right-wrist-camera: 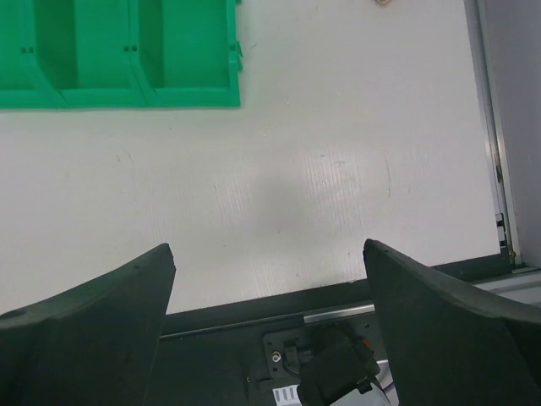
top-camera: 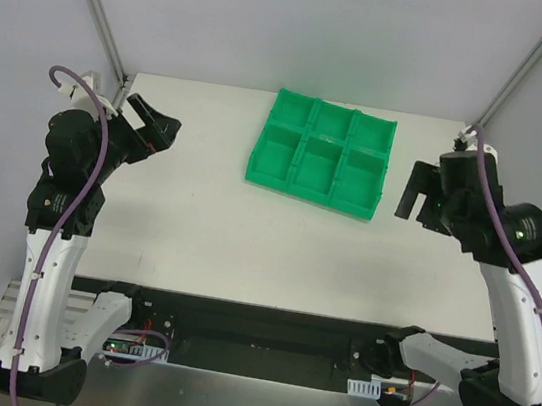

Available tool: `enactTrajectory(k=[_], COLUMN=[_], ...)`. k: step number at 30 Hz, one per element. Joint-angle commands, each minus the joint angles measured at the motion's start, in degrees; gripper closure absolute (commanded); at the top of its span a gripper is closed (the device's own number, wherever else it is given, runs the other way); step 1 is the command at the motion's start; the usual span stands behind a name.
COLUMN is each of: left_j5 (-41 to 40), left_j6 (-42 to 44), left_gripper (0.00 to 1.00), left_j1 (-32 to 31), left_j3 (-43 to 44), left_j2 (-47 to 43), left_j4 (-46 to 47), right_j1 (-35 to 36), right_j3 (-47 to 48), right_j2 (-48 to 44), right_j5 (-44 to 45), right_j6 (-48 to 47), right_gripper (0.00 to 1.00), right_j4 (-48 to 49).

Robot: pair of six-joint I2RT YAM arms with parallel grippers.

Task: Untangle the cables

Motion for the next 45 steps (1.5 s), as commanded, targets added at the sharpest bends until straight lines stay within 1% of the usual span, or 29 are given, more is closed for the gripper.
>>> enactTrajectory(k=[1, 5, 8, 10, 11, 13, 14, 16, 19, 22, 27, 30, 31, 34, 35, 38, 41, 42, 45], left_j5=[7.85, 10.93, 12.86, 14.79, 15.67, 17.25, 18.22, 18.58, 18.23, 19.37, 21.74, 23.23, 23.76, 26.74, 28.06, 30.44, 31.15, 31.15, 30.62], left_j6=[-2.97, -3.85, -3.42, -3.33, -3.24, -3.15, -2.72, -1.05, 2.81, 5.28, 4.41, 3.8, 3.18, 0.64, -0.42, -4.02, -6.13, -6.4, -7.1], left_gripper=[0.01, 0.01, 0.01, 0.01, 0.01, 0.01, 0.01, 0.01, 0.01, 0.01, 0.01, 0.01, 0.01, 0.01, 0.01, 0.02, 0.03, 0.04, 0.04], left_j1=[0.12, -0.06, -0.41, -0.76, -0.85, -0.94, -0.94, -1.11, -1.03, -1.11, -1.11, -1.11, -1.11, -1.11, -1.03, -1.11, -1.11, -1.11, -1.03], left_j3=[-1.6, -1.42, -2.21, -2.65, -2.74, -3.27, -3.88, -4.85, -2.84, -0.37, -0.89, -0.55, -0.28, 0.6, 0.77, 0.95, 1.39, 1.74, 3.06], left_j2=[-1.89, -2.76, -4.52, -5.84, -6.28, -7.77, -8.65, -10.67, -11.99, -11.64, -11.82, -10.95, -10.42, -8.14, -7.17, -4.53, -2.34, -1.98, -0.31], left_j4=[-2.3, -3.52, -4.4, -4.93, -5.37, -6.25, -6.34, -6.6, -8.0, -9.94, -10.12, -10.12, -10.21, -10.12, -10.12, -10.12, -10.12, -10.21, -10.12], right_j1=[0.32, -0.47, -2.84, -5.2, -6.96, -11.35, -13.72, -17.5, -23.56, -29.72, -36.23, -40.36, -41.24, -43.35, -43.45, -43.62, -43.97, -43.98, -43.89], right_j3=[1.43, 0.02, -0.24, 1.41, 2.47, 2.92, 2.31, 0.12, -3.92, -4.99, -3.41, -1.92, -1.3, 0.8, 2.29, 5.28, 8.18, 9.15, 11.35], right_j2=[2.29, 6.32, 11.77, 16.16, 18.01, 21.53, 22.68, 24.87, 26.99, 31.37, 39.9, 44.73, 46.31, 50.45, 51.77, 55.98, 59.59, 60.65, 63.99], right_j5=[-1.81, -2.34, -4.54, -4.98, -4.72, -7.6, -9.36, -9.9, -9.55, -10.43, -8.68, -13.67, -14.29, -21.57, -22.2, -20.54, -18.43, -18.43, -23.42], right_j6=[2.02, 4.3, 5.89, 6.24, 8.24, 10.89, 11.77, 12.74, 12.75, 11.08, 0.72, -2.81, -3.25, -4.91, -5.36, -5.19, -3.34, -3.08, -3.07], right_gripper=[0.04, 0.04, 0.04, 0.04, 0.04, 0.04, 0.04, 0.04, 0.04, 0.04, 0.04, 0.03, 0.03, 0.03, 0.03, 0.03, 0.01, 0.03, 0.12], right_j4=[1.11, 6.74, 11.92, 14.48, 14.49, 16.06, 17.98, 22.2, 29.92, 33.72, 37.5, 40.4, 40.94, 44.97, 45.51, 46.56, 46.57, 46.39, 46.04])
